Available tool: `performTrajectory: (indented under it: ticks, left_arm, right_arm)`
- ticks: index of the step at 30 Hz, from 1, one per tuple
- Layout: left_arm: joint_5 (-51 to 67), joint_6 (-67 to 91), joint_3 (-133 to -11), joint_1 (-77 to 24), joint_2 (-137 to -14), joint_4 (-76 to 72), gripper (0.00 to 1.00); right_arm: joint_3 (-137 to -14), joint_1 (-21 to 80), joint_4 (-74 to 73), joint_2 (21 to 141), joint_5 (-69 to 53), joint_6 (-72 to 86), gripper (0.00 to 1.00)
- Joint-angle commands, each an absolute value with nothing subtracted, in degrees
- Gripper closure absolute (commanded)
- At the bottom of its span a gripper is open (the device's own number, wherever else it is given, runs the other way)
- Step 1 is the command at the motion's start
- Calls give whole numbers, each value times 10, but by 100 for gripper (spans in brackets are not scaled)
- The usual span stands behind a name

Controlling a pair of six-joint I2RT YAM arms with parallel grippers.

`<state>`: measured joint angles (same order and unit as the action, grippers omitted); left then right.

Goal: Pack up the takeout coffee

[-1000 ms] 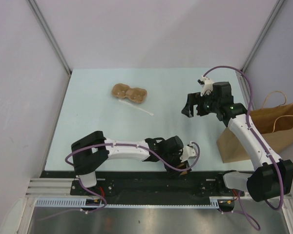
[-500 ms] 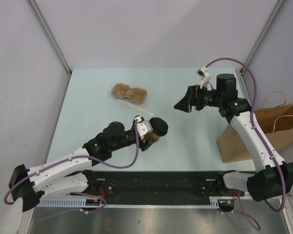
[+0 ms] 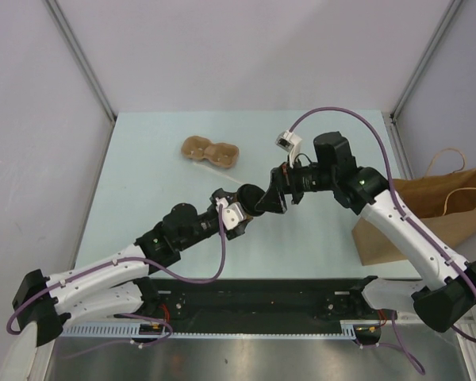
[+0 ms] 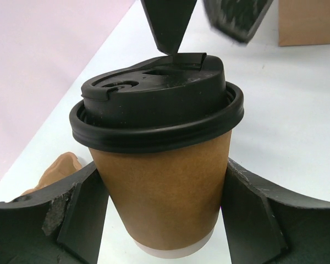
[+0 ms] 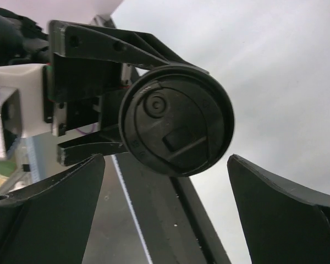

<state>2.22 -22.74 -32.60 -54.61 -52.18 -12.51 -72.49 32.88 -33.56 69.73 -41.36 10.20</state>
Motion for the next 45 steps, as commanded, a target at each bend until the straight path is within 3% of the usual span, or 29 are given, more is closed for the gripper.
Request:
performTrajectory:
  ticks: [1,23,26,33,39,45]
  left_arm:
    - [24,-239,-332,-545,-524,-166,40]
    - [40,-235,-336,-545,-524,-175,41]
    - [39,-233,-338,-545,-526,-173,40]
    - [3,-219,-345,-545,-534,-156,31]
    - [-44,-188,-359,-516,-496,-70,1]
    - [-10,-144,-406,-376,-411,129,1]
  right_arm:
    - [-754,339,-346,693,-338,65,0]
    - [-786,371,-308,740,-344,81,2]
    - [-787,372,-309,741,-339,72,8]
    - [-794,374,-313,741,-323,37,45]
    - [-808,346,-333,756,-309,11,54]
    - [-819,338,-367,814,-252,-100,55]
